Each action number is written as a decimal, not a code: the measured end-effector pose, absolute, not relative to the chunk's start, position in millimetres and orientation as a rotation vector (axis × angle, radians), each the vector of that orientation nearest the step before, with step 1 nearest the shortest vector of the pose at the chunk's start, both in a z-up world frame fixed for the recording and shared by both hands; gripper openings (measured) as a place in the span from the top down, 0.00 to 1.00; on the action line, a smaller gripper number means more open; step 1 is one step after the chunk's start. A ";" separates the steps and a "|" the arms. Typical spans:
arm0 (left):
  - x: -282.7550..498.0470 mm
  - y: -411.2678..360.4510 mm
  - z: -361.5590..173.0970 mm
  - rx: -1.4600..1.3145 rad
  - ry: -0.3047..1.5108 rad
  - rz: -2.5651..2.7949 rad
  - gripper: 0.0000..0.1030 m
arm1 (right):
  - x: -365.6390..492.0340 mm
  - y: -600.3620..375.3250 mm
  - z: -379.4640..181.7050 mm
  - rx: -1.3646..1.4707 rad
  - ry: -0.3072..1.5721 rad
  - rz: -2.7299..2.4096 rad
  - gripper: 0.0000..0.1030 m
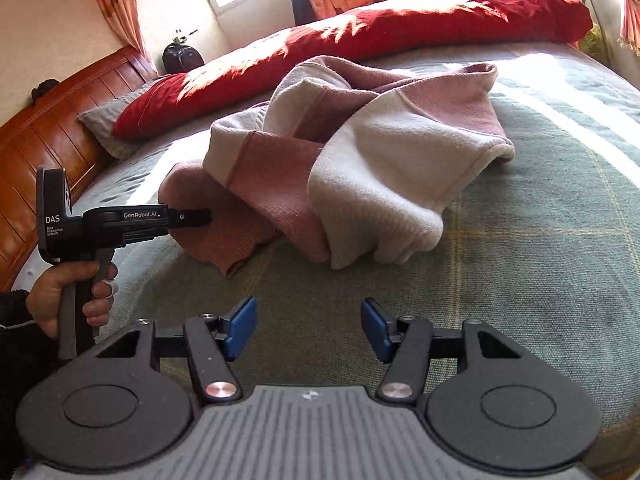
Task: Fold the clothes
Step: 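Grasp a pink sleeve cuff with the left tool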
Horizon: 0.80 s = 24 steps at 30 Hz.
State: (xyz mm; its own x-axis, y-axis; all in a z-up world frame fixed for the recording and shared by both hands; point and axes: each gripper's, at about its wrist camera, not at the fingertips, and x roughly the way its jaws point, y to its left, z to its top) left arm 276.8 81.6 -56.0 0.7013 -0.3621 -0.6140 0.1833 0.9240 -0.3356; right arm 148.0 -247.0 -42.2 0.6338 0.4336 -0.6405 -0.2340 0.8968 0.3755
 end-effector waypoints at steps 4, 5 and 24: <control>278.6 96.5 -42.1 -0.218 0.714 -0.274 0.90 | 153.7 -250.1 -46.3 0.282 0.811 0.363 0.39; 279.9 101.4 -38.5 -0.205 0.712 -0.253 0.90 | 154.7 -250.5 -46.9 0.285 0.813 0.359 0.39; 338.1 222.0 21.7 0.065 0.740 0.109 0.93 | 175.5 -259.1 -52.0 0.289 0.828 0.294 0.35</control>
